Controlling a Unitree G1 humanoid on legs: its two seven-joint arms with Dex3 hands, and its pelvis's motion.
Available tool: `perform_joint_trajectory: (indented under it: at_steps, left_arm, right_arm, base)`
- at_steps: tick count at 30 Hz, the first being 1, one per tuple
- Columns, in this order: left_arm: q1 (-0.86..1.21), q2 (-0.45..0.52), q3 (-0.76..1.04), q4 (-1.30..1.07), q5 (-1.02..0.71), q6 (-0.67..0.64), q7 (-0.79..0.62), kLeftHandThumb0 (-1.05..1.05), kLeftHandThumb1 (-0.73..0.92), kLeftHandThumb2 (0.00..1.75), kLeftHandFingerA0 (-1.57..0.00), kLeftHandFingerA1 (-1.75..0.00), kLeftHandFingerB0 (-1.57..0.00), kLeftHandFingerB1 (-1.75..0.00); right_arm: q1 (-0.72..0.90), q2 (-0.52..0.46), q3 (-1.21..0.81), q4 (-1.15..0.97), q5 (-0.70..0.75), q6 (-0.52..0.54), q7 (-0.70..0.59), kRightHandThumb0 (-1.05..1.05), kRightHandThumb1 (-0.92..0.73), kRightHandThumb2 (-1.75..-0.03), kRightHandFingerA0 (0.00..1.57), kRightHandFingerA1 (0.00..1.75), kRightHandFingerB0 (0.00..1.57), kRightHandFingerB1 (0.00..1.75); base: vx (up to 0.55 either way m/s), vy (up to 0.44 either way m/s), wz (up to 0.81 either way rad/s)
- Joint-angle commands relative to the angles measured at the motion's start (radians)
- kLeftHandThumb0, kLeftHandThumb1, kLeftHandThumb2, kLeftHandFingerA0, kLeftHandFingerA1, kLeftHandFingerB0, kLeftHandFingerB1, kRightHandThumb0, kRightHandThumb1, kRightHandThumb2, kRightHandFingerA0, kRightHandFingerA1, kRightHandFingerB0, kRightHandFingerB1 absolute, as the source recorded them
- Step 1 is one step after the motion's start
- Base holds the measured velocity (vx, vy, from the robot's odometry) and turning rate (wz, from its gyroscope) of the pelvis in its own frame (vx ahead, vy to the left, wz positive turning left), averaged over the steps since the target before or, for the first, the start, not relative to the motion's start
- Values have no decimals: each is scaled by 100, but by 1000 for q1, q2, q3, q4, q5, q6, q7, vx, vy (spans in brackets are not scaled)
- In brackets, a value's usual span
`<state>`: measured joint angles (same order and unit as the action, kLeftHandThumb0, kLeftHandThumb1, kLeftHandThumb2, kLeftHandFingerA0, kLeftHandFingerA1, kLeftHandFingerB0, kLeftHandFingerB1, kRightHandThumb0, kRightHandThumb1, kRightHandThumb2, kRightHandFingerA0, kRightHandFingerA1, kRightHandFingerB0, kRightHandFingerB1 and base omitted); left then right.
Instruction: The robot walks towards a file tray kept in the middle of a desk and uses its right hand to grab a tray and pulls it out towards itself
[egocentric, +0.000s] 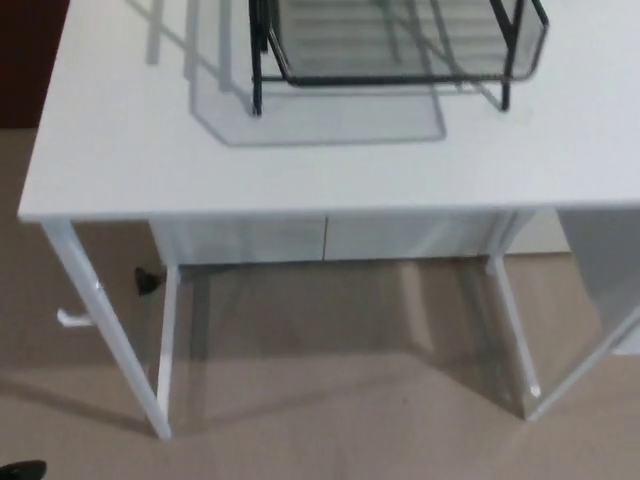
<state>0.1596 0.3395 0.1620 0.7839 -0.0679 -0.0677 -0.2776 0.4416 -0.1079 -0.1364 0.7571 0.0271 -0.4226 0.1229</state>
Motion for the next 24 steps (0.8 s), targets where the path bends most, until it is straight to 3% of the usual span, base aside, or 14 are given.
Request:
perform_joint_trajectory:
  at_steps: [1, 2, 3, 8, 9, 15, 16, 20, 21, 23, 24]
  left_arm:
    - [14, 7, -9, 1, 14, -23, -4, -41, 48, 70, -54, -79, -27, -57]
    - [14, 6, -10, 0, 14, -23, -4, -41, 48, 70, -54, -79, -27, -57]
    - [10, 3, -13, 0, 16, -11, -3, -44, 38, 87, -55, -78, -27, -60]
    - [22, -13, -28, -23, 14, 3, -17, -41, 39, 88, -53, -76, -26, -60]
    - [32, -20, -31, -36, 11, 10, -22, -38, 47, 72, -52, -76, -27, -58]
    - [72, -28, -64, -98, -4, 88, -95, -40, 48, 66, -50, -71, -24, -53]
    - [78, -18, -80, -110, -4, 120, -129, -35, 34, 90, -41, -69, -16, -56]
    - [54, 31, -160, -81, 14, 169, -273, -36, 38, 89, -39, -65, -10, -53]
    - [53, 41, -180, -76, 24, 169, -294, -44, 53, 56, -49, -58, -24, -46]
    - [38, 64, -245, -57, 53, 198, -359, -44, 51, 55, -55, -54, -28, -42]
    - [44, 71, -259, -75, 51, 211, -374, -42, 48, 54, -61, -55, -32, -42]
  right_arm:
    - [0, -18, -5, 38, -5, -40, -6, -49, -68, -61, 45, 40, 28, 30]
    - [0, -20, -5, 40, -4, -42, -6, -49, -68, -61, 45, 40, 28, 30]
    - [7, -18, -2, 17, -7, -34, -13, -49, -67, -60, 46, 42, 29, 30]
    - [-19, -22, -9, 80, 1, -50, -13, -50, -65, -60, 48, 41, 30, 31]
    - [-20, -25, -5, 95, -10, -59, -22, -48, -67, -60, 48, 40, 30, 31]
    - [-20, -30, -6, 141, -6, -87, -18, -48, -66, -60, 48, 39, 29, 31]
    - [-20, -30, -8, 160, -5, -100, -16, -49, -66, -60, 47, 40, 29, 31]
    - [3, -24, -5, 122, 2, -99, -8, -49, -66, -60, 45, 42, 28, 31]
    - [7, -23, -5, 120, 2, -102, -7, -50, -66, -60, 47, 44, 29, 31]
    - [10, -23, -2, 131, -4, -112, -10, -51, -65, -60, 47, 46, 29, 31]
    - [1, -27, -1, 153, -12, -120, -18, -56, -54, -85, 44, 57, 24, 45]
  base:
    - [262, -67, 9]
    - [396, -109, 16]
    - [429, -126, 34]
    - [479, -38, 46]
    - [454, -6, -7]
    - [272, 36, -17]
    - [216, 170, -47]
    - [333, 224, -16]
    - [317, 185, -6]
    - [135, 181, -3]
    - [21, 151, 0]
